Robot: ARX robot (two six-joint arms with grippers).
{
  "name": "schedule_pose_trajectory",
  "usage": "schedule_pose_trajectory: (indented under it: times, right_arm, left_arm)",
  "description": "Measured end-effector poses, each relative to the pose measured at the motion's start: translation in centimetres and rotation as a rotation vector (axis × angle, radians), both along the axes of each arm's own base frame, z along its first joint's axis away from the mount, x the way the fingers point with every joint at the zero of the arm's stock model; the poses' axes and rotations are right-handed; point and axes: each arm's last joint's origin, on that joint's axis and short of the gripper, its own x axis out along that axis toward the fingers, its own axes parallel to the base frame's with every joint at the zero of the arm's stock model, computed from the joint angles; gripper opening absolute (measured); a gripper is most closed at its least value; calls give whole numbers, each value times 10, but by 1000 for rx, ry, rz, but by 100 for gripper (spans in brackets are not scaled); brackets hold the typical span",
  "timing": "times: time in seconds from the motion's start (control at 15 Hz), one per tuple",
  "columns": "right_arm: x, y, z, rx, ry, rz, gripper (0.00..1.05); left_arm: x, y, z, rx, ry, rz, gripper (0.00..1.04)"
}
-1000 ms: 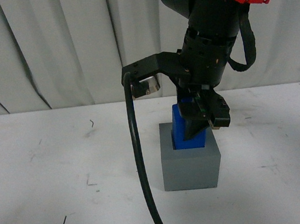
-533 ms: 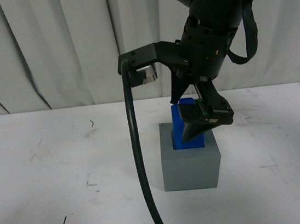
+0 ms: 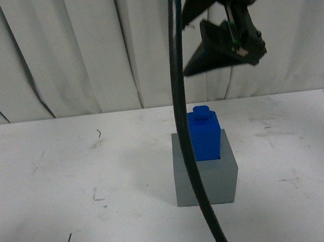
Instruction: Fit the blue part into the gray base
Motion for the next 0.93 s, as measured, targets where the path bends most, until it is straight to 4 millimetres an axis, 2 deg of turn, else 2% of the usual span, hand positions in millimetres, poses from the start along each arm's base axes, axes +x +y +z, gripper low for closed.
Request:
schedule_pose_trajectory:
  times: [0.13, 0.27, 0.4, 0.47, 0.53, 0.6, 0.73, 0.93]
  right_arm:
    - [-13, -10, 23, 167, -195, -55, 98]
    - [-28, -31, 30, 325, -386, -257, 98]
    - [-42, -67, 19, 475, -505, -568, 98]
    - [-52, -93, 10, 554, -552, -721, 98]
    - [-64, -115, 1, 633, -559, -803, 98]
    - [-78, -135, -7, 698, -574, -866, 98]
    - [-120, -170, -15, 822, -612, -928, 98]
    - [-187, -194, -18, 905, -656, -978, 98]
  left_arm:
    - [0, 0, 0, 0, 0, 0, 98]
    - [0, 0, 0, 0, 0, 0, 98]
    - [0, 0, 0, 0, 0, 0, 98]
    - [0, 0, 0, 0, 0, 0, 98]
    - [0, 0, 0, 0, 0, 0, 98]
    - [0, 0, 0, 0, 0, 0, 98]
    - [0, 0, 0, 0, 0, 0, 98]
    - [0, 0, 0, 0, 0, 0, 98]
